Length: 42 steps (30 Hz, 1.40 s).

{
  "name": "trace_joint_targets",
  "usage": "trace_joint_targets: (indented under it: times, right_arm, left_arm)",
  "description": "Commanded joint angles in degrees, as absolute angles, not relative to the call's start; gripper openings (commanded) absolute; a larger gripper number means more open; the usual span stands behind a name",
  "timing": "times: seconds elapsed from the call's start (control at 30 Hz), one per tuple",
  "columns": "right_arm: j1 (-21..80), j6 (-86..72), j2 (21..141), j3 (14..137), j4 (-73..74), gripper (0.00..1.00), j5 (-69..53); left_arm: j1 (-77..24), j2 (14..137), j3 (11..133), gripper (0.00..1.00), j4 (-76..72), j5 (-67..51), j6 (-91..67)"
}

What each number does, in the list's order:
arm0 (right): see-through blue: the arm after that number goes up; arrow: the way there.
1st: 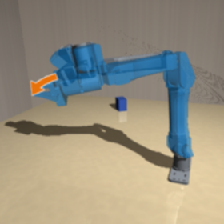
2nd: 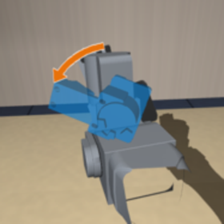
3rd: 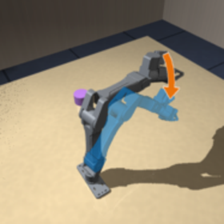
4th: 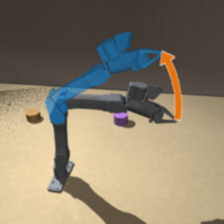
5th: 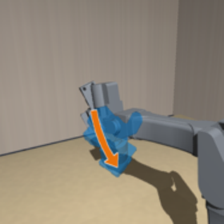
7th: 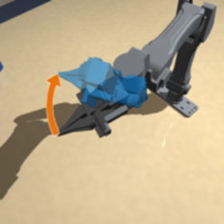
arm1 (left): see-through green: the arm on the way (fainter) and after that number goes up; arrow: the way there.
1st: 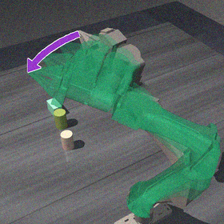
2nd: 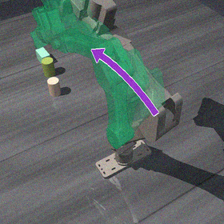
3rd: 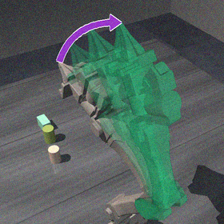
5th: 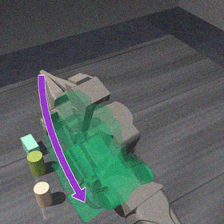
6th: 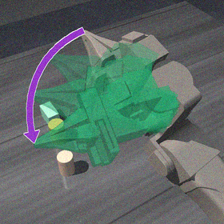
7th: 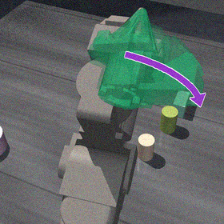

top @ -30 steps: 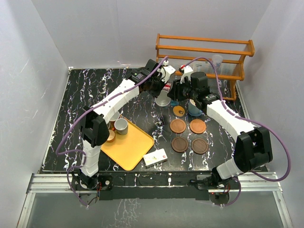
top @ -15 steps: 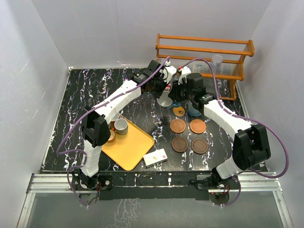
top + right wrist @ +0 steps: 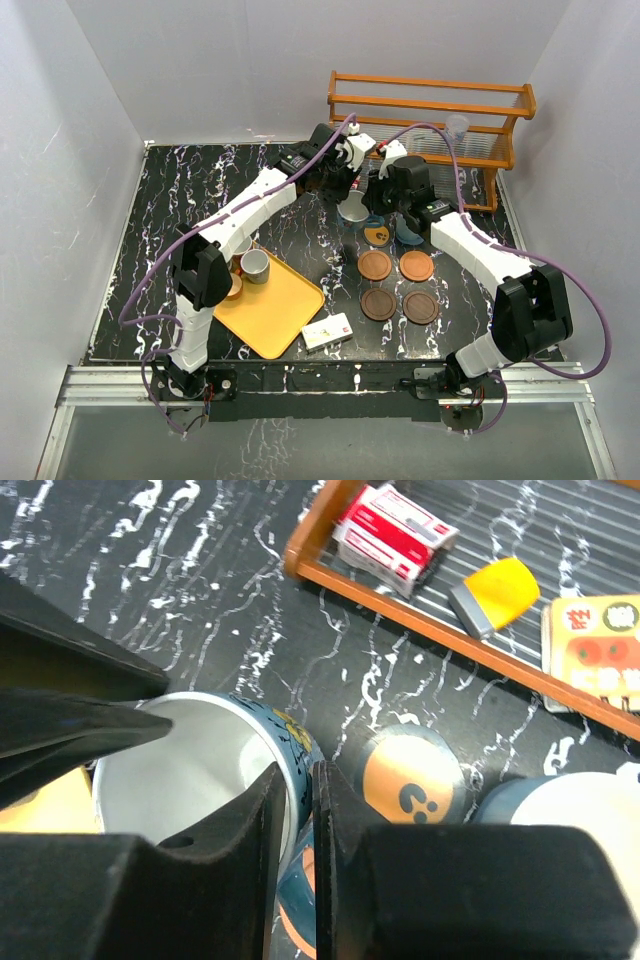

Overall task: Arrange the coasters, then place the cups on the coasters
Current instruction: Place the cup on the coaster.

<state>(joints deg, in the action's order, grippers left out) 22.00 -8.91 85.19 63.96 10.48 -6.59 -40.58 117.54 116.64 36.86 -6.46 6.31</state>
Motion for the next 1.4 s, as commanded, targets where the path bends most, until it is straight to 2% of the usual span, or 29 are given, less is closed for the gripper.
trace_joint_targets:
  times: [0.0,0.33,0.8,1.37]
  right_arm:
    - [21.5,-8.9,82.4,63.5,7.1,0.00,-2.7]
    - [20.0,-9.4,81.9,62.5,6.5,0.00,-1.1]
    - [19.4,-14.4,85.7,65.5,8.8,0.00,8.8]
    - [19.0,-17.2,90.5,67.2,10.8,0.00,12.9]
  left_arm:
    - [-40.9,112.4,115.6,0.18,34.1,-11.5,5.0]
    - [-40.3,109.5,110.6,0.20,32.9,-9.7,5.6]
    - [-37.7,101.5,99.6,0.48,27.4,-3.5,7.9]
    - [-37.7,101.7,98.5,0.51,26.9,-3.7,8.8]
